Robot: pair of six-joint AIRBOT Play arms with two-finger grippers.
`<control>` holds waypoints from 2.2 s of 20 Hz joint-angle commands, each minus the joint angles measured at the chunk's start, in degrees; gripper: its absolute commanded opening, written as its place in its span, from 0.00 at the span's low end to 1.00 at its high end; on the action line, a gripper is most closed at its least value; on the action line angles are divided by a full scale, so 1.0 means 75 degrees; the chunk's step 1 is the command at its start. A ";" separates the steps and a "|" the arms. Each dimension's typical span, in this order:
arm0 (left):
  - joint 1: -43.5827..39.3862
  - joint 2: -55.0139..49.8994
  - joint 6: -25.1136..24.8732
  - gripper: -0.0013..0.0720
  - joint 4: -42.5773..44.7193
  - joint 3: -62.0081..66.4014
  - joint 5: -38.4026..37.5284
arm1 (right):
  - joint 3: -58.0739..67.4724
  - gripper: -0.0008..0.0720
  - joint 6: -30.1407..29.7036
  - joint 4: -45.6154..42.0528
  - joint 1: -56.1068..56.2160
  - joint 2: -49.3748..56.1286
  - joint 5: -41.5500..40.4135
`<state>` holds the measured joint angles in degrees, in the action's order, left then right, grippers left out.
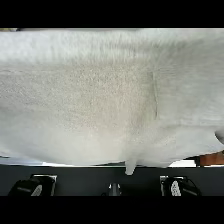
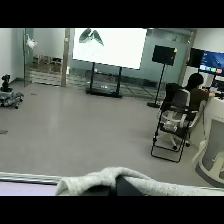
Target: Fold the shirts.
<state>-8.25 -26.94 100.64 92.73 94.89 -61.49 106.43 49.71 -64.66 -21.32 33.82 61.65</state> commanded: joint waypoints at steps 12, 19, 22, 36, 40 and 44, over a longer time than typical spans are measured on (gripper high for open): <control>0.0009 -0.6280 -0.0621 0.05 0.0096 -0.0254 -0.1198 | 0.0364 0.04 0.0883 -0.0650 0.0586 0.6773 0.3348; 0.0032 -0.9148 -0.1023 0.05 0.0111 0.0749 -0.0044 | 0.0364 0.04 0.0796 -0.0947 0.1614 0.9090 -0.0291; 0.0344 -0.9801 -0.0717 0.05 0.0085 0.1399 0.0050 | 0.0364 0.04 0.0799 -0.0883 0.1638 0.9364 -0.0871; 0.0752 -1.1179 -0.1390 0.07 -0.2171 0.1460 -0.3305 | -0.0845 0.05 0.1230 -0.1533 0.1638 0.9874 0.2305; 0.0953 -1.1150 -0.1163 0.71 -0.2422 0.1475 -0.4412 | -0.0443 0.75 0.1274 -0.1577 0.1364 0.9562 0.2833; 0.1512 -1.0372 -0.1218 0.71 -0.2419 0.1043 -0.5202 | -0.0568 0.73 0.1134 -0.1489 0.0536 0.9049 0.4774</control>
<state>0.86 -108.18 91.53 75.55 104.95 -95.48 102.74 59.00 -76.27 -13.91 103.79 86.94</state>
